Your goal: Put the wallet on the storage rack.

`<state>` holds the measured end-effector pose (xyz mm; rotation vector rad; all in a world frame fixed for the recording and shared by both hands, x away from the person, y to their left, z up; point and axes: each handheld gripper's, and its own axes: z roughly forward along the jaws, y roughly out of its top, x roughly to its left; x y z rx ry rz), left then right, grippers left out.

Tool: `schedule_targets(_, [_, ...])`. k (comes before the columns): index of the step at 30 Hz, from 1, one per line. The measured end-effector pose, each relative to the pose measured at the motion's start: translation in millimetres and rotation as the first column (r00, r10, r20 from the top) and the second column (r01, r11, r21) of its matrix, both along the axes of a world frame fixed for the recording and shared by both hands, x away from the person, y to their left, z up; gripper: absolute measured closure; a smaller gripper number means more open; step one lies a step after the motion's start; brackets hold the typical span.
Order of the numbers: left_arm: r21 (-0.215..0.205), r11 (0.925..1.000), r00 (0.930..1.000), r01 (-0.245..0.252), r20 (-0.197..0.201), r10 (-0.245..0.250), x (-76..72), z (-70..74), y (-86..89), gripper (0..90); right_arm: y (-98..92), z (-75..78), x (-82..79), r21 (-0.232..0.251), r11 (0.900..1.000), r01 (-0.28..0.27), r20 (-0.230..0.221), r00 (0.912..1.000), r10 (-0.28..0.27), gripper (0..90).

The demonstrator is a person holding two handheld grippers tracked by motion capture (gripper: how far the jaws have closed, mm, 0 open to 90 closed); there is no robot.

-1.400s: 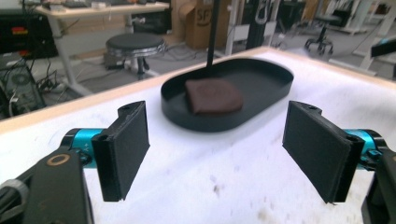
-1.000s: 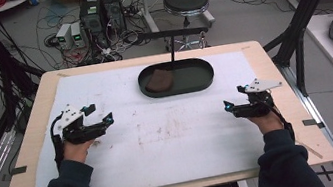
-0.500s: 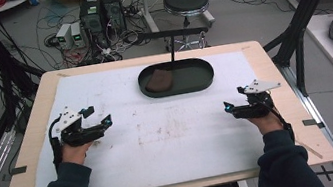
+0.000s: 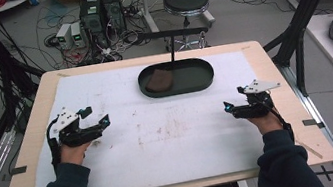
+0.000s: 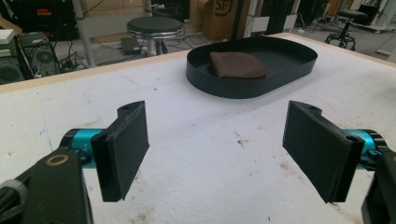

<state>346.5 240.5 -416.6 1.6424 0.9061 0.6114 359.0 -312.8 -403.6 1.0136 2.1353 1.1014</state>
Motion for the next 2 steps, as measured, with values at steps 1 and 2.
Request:
schedule_targets(1, [-0.001, 1.0, 1.0, 0.001, -0.001, -0.001, 0.0, 0.0, 0.2, 22.3, -0.1, 0.0, 0.1, -0.001, 1.0, 0.0, -0.001, 1.0, 0.0, 21.2])
schedule_targets(2, [-0.002, 1.0, 1.0, -0.002, -0.002, 0.002, -0.1, -0.2, 0.3, 22.3, 0.0, -0.2, 0.2, -0.001, 1.0, 0.0, -0.003, 1.0, 0.0, 21.2])
